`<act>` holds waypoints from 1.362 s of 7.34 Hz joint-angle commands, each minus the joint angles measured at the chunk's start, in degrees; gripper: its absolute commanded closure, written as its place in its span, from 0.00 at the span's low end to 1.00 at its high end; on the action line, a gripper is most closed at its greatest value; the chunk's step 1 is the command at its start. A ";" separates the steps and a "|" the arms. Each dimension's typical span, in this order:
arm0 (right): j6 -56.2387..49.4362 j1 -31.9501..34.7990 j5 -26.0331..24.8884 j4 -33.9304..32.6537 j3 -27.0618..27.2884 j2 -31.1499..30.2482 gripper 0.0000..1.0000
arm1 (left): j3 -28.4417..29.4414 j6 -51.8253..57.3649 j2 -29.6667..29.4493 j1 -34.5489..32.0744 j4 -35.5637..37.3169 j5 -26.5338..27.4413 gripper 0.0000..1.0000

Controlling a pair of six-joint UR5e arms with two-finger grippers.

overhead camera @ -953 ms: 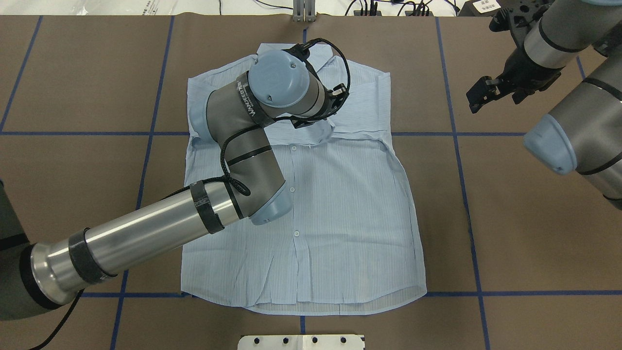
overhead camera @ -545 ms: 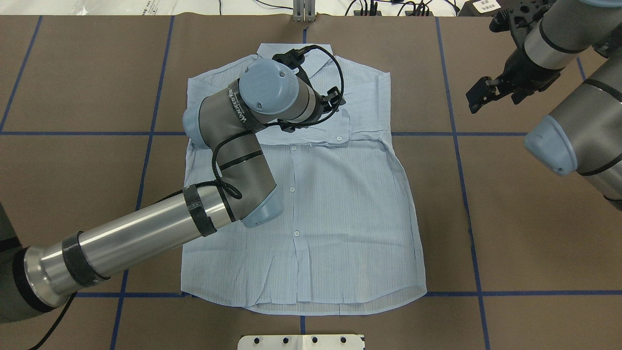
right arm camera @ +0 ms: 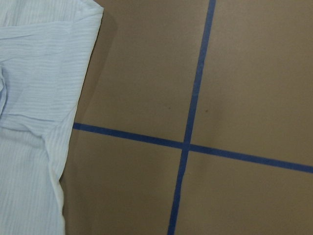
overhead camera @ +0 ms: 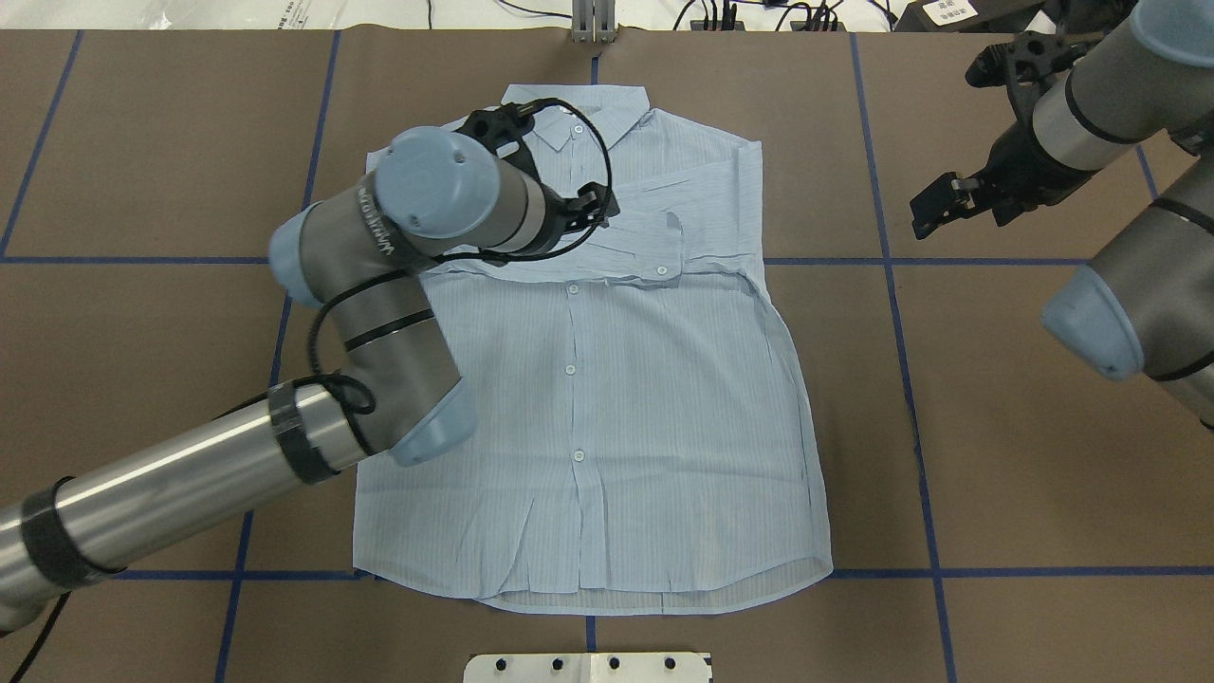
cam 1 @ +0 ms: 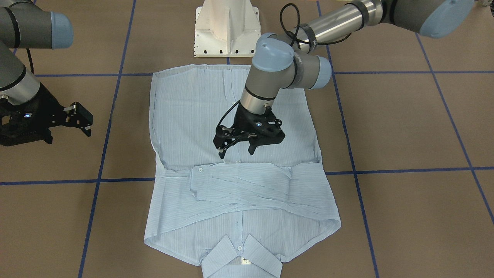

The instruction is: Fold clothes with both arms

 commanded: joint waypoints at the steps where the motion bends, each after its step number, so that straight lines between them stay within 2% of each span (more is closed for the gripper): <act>1: 9.03 -5.70 -0.32 5.90 3.61 -3.79 0.00 | -16.62 5.21 10.51 -0.19 10.78 -0.70 0.00; 3: 22.62 -16.04 -5.66 8.28 9.05 -5.73 0.00 | -31.55 5.22 25.61 0.16 10.81 -0.70 0.00; 4: 27.73 -22.89 -10.74 8.29 9.69 -6.00 0.00 | -35.89 5.05 29.41 0.51 10.90 -0.70 0.00; 6: 38.02 -36.43 -20.94 8.38 9.70 -6.80 0.01 | -37.07 4.52 29.81 1.13 12.20 -0.26 0.00; 10: 39.65 -39.04 -20.20 8.38 8.65 -10.49 0.02 | -37.51 4.60 29.01 1.57 12.21 -0.08 0.01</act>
